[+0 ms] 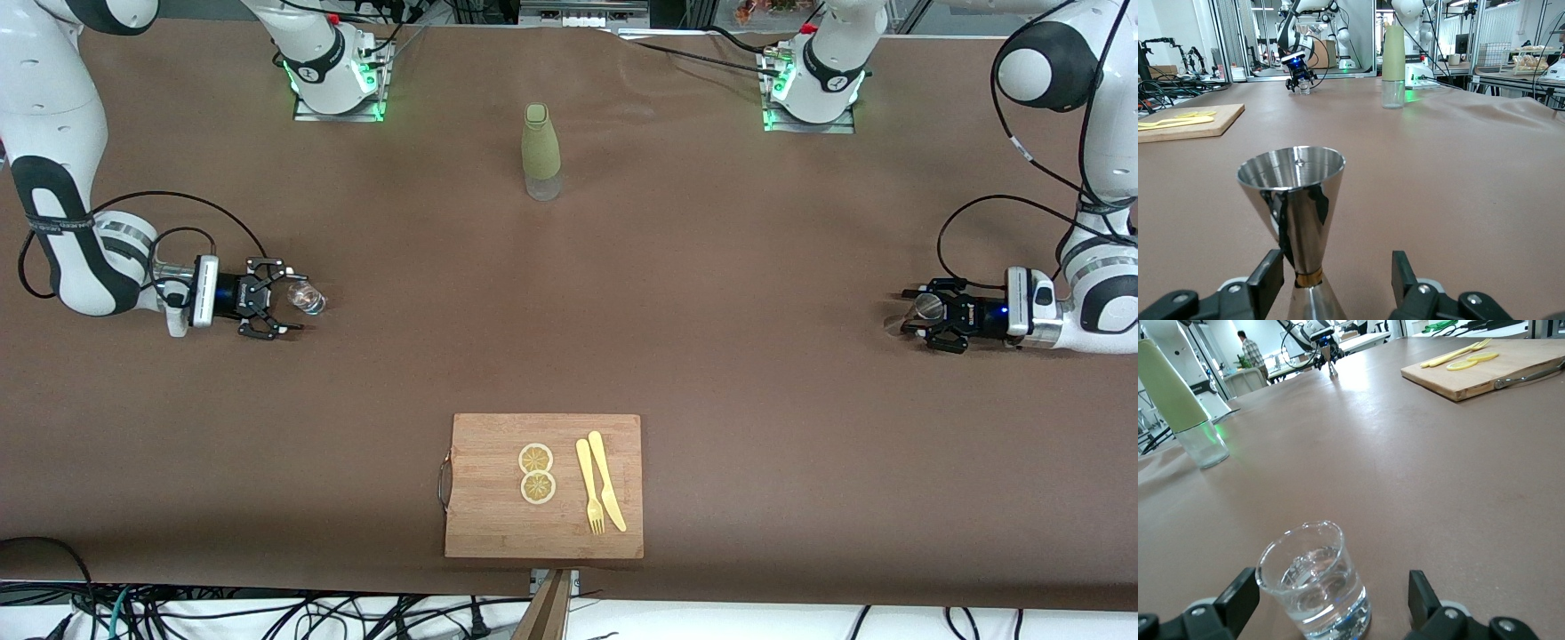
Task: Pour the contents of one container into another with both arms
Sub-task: 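Close the right gripper on the glass while the left gripper grips the jigger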
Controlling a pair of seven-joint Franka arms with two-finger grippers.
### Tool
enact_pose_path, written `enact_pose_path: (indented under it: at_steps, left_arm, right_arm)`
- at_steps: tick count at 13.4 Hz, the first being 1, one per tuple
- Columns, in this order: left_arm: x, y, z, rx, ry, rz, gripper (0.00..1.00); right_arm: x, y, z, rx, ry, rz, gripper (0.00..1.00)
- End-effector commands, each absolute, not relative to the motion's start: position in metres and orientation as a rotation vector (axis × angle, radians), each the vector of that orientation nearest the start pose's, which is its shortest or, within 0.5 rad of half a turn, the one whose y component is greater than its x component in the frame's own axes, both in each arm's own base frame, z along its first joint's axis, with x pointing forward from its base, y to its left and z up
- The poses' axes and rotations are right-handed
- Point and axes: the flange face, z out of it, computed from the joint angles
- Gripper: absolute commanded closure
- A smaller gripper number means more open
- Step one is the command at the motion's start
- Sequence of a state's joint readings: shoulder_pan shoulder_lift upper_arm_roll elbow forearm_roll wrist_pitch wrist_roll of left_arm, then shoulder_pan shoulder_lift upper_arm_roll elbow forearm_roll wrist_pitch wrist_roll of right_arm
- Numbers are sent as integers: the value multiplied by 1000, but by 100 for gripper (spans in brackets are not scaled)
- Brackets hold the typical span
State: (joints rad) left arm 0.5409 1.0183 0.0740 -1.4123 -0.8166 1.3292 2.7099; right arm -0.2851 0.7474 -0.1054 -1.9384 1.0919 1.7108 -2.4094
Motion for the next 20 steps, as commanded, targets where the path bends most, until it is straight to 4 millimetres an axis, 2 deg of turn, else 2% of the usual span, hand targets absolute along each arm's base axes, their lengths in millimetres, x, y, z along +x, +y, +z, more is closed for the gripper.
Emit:
enact_pose_path:
  at_steps: [1,3,6,12,15,18,20]
  left_arm:
    - [544,268,86,1198,-1588,1013,38]
    - [544,268,86,1196,-1591,1016,57]
    - [544,268,84,1195,-1599,1022,100]
    - [557,275,99,1200,-1636,1029,100]
    - [560,275,107,1194,-1622,1015,100]
    - [572,279,129,1202,-1627,1001,100]
    - [574,277,132,1213,-1604,984,100]
  right_arm:
    - [510,-119,79,-1643,-1192,-826,1]
    - [511,-117,79,-1638,-1191,-828,1]
    - [512,-108,77,-1624,-1195,-823,1]
    - [511,-104,73,-1619,-1191,-813,2]
    - [511,-103,72,-1594,-1226,-840,15]
    - [509,-102,68,-1587,-1231,-841,16]
    - [512,-101,70,-1562,-1271,-907,16]
